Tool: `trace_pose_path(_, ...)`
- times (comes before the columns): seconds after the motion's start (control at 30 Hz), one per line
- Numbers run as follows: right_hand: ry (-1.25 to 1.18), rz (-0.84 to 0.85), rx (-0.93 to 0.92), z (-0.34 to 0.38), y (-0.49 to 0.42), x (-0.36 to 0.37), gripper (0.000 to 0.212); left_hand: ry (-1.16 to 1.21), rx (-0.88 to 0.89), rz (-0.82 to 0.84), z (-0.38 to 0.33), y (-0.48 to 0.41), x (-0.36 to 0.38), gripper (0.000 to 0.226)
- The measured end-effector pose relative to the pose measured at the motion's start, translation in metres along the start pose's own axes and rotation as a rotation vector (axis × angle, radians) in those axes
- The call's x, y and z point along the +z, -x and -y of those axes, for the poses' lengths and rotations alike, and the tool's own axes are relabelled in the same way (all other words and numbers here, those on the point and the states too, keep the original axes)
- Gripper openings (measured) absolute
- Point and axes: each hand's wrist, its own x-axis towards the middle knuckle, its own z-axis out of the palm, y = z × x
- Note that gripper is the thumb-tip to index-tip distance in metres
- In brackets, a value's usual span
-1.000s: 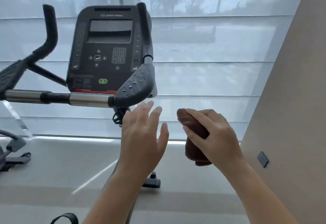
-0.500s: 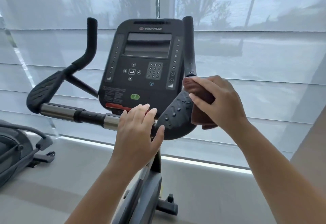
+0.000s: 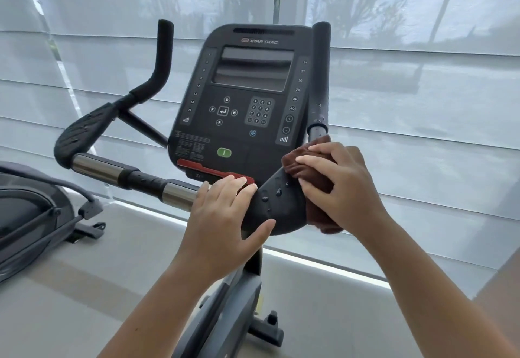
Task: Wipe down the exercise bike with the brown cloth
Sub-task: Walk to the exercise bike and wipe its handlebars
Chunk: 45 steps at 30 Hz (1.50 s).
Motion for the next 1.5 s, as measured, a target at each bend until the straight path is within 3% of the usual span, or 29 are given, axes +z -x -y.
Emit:
trace_pose_path(0.13,0.017,-0.019,-0.093,0.010,0.024,0.001,0.037,0.008,-0.004,0.017,0.007,0.002,0.005,0.071)
trace_pose_path(0.37,0.099,0.165,-0.040,0.001,-0.030,0.001,0.038,0.026,0.019,-0.021,0.011,0.001,0.003,0.072)
trace_pose_path(0.57,0.061,0.044,-0.102,0.022,0.017,0.002,0.036,0.037,0.045,-0.025,0.013,0.005,0.004,0.068)
trace_pose_path(0.7,0.047,0.110,-0.192,0.021,0.016,-0.001,0.033,0.028,0.059,-0.045,0.015,0.005,0.003,0.061)
trace_pose_path(0.9,0.119,0.155,-0.098,0.023,-0.026,0.005,0.034,0.038,0.068,-0.073,0.016,0.005,0.002,0.068)
trace_pose_path(1.07,0.063,0.100,-0.222,0.039,0.024,0.003,0.032,0.074,0.082,-0.114,0.015,0.008,0.004,0.055)
trace_pose_path(1.33,0.141,0.214,-0.247,0.036,-0.014,0.008,0.035,0.173,0.128,-0.289,0.012,0.019,0.007,0.037)
trace_pose_path(1.5,0.104,0.141,-0.356,0.033,0.028,-0.004,0.027,0.220,0.171,-0.356,0.011,0.023,0.014,0.027)
